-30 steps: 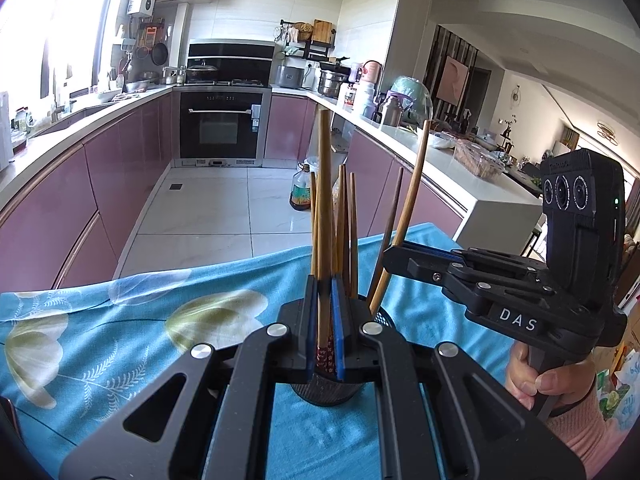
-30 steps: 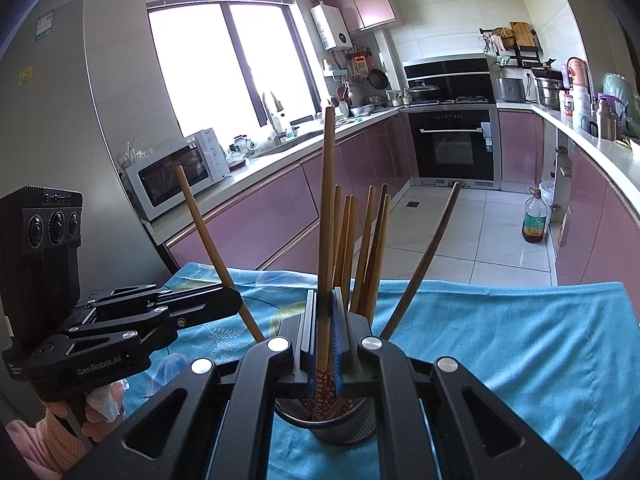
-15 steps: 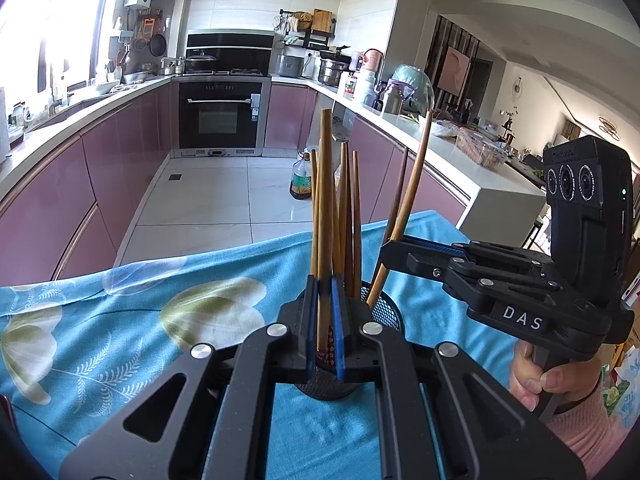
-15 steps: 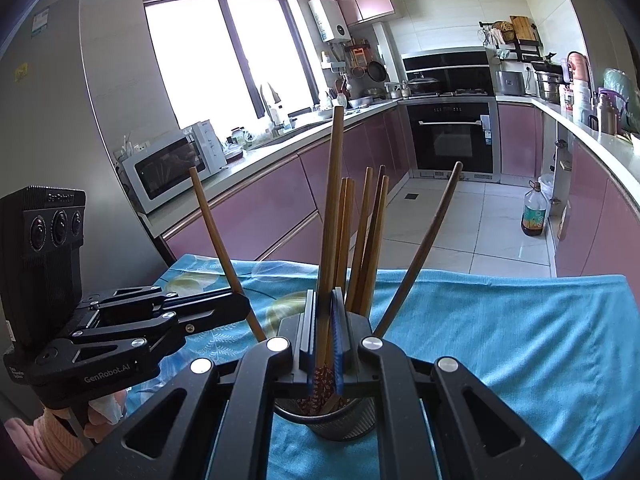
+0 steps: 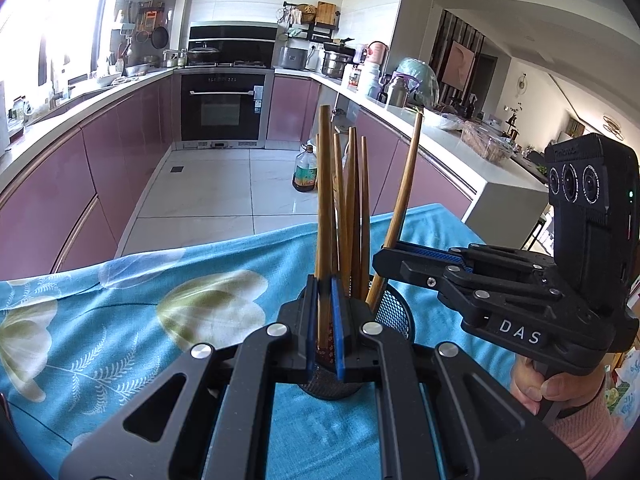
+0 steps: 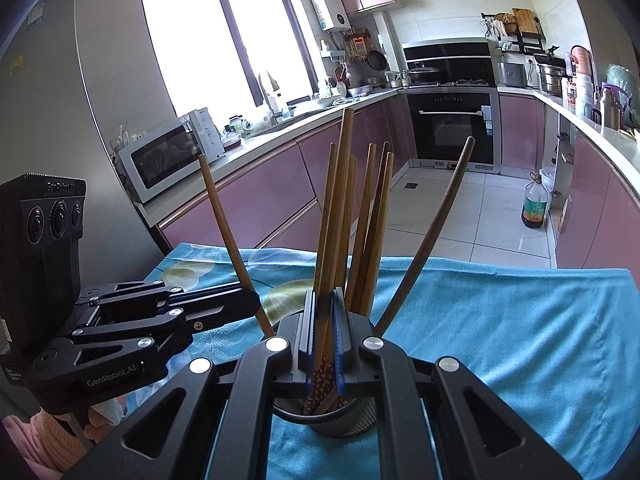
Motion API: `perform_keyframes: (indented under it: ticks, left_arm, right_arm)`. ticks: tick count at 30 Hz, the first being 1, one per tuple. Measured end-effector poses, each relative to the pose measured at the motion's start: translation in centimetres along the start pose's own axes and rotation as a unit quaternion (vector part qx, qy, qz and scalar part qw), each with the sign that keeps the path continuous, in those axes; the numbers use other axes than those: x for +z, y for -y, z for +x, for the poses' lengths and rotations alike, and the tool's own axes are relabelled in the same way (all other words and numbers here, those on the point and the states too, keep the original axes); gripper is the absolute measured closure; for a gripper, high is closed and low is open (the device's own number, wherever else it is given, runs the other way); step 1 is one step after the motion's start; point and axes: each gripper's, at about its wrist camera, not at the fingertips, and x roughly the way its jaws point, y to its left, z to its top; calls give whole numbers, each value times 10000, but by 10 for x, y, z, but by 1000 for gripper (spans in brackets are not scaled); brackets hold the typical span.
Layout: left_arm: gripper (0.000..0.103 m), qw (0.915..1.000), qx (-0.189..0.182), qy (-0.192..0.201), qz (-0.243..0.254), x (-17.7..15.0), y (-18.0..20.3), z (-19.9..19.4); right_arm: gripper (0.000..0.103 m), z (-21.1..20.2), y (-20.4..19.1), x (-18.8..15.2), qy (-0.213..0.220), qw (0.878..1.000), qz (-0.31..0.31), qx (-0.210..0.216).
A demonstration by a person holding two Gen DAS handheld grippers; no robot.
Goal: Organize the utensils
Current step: 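Lower the chopstick into the mesh cup with the right gripper, then open the right gripper and pull it back from the mesh cup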
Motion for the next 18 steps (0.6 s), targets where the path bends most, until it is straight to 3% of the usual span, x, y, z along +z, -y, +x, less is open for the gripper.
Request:
perform_keyframes:
  ticks: [18]
  left_arm:
    - [96, 9999, 28, -29, -95, 2, -4, 10]
  right_arm:
    - [96, 5, 1, 0, -27, 10000, 67, -7]
